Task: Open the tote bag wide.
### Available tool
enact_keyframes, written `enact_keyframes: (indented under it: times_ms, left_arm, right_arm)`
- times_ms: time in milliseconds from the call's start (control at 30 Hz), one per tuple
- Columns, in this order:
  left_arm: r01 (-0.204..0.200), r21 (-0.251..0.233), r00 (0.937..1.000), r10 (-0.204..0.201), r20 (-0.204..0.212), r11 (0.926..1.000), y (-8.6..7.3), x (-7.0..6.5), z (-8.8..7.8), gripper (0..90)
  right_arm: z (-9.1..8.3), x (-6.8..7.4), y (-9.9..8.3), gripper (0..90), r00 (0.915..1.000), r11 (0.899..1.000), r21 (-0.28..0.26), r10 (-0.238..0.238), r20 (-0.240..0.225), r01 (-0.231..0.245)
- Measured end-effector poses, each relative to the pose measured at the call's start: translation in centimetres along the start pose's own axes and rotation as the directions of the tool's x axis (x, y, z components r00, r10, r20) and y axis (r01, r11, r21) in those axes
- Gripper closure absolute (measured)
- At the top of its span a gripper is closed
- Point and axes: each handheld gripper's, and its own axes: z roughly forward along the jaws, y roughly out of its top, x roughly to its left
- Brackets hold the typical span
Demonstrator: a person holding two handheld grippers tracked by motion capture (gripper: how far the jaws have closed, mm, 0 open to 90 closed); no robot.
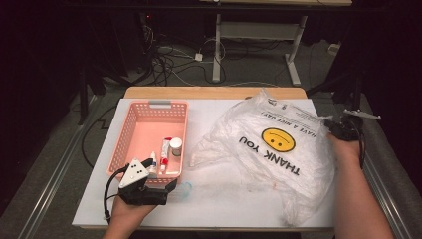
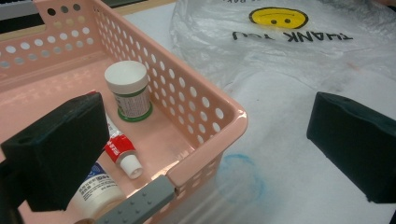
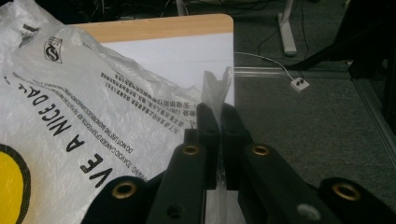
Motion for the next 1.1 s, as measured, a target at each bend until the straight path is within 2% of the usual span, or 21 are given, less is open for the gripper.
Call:
enact_keyframes:
  times_ms: [133, 267, 467, 533, 600, 700, 767, 800, 833, 933, 1033, 1067, 1100]
  left_arm:
    - [-0.014, 0.003, 0.9999, 0.014, 0.004, 0.9999, 0.1, -0.2, 0.2, 0.0]
    - [-0.008, 0.009, 0.9999, 0.008, 0.009, 0.9999, 0.0, -0.2, 0.4, 0.0]
    - [0.011, -0.003, 0.9999, -0.011, 0.010, 0.9999, 0.0, -0.1, 0.2, 0.0]
    - [0.007, 0.003, 1.0000, -0.007, -0.005, 1.0000, -0.1, 0.1, 0.2, 0.0]
    - [0.016, 0.005, 0.9999, -0.016, -0.002, 0.9999, -0.2, 0.2, 0.1, 0.0]
    - [0.046, -0.008, 0.9990, -0.046, 0.000, 0.9989, -0.3, 0.8, -0.1, 0.0]
    - [0.049, -0.012, 0.9988, -0.049, 0.000, 0.9987, -0.3, 0.9, -0.1, 0.0]
    - [0.053, -0.015, 0.9986, -0.053, 0.001, 0.9985, -0.3, 1.0, -0.1, 0.0]
    - [0.060, -0.019, 0.9982, -0.060, 0.002, 0.9980, -0.3, 1.1, 0.0, 0.0]
    - [0.071, -0.011, 0.9975, -0.071, -0.001, 0.9974, -0.4, 1.4, 0.1, 0.0]
    - [0.056, -0.018, 0.9984, -0.056, 0.003, 0.9983, -0.3, 1.3, 0.1, 0.0]
    - [0.056, -0.018, 0.9984, -0.056, 0.003, 0.9983, -0.3, 1.3, 0.1, 0.0]
    - [0.052, -0.016, 0.9986, -0.052, 0.002, 0.9985, -0.3, 1.3, 0.2, 0.0]
  right_arm:
    - [-1.5, 0.0, -1.6, 90.0, 0.9993, 1.000, 0.012, -0.027, 0.024, 0.026]
    - [-2.9, 0.3, -2.8, 89.9, 0.9983, 0.998, 0.009, -0.056, 0.018, 0.056]
    - [-6.3, 1.3, -5.7, 88.8, 0.9969, 0.997, 0.024, -0.077, -0.018, 0.077]
    - [-7.2, 1.7, -6.5, 87.8, 0.9967, 0.997, 0.033, -0.075, -0.032, 0.076]
    - [-7.5, 1.9, -6.9, 87.8, 0.9958, 0.996, 0.039, -0.085, -0.034, 0.086]
    - [-9.2, 2.6, -8.0, 86.1, 0.9939, 0.994, 0.034, -0.099, -0.050, 0.100]
    - [-9.7, 2.9, -8.3, 81.4, 0.9917, 0.993, 0.026, -0.111, -0.065, 0.113]
    - [-9.9, 2.9, -8.4, 75.2, 0.9910, 0.993, 0.021, -0.110, -0.077, 0.112]
    - [-9.9, 2.9, -8.4, 75.2, 0.9910, 0.993, 0.021, -0.110, -0.077, 0.112]
    - [-10.6, 2.1, -8.0, 55.6, 0.9888, 0.993, 0.020, -0.113, -0.097, 0.115]
    - [-12.1, 1.5, -7.2, 45.6, 0.9901, 0.994, -0.020, -0.106, -0.092, 0.105]
    - [-12.1, 1.5, -7.2, 45.6, 0.9901, 0.994, -0.020, -0.106, -0.092, 0.105]
    - [-13.1, 1.4, -6.7, 43.1, 0.9884, 0.992, -0.050, -0.124, -0.088, 0.120]
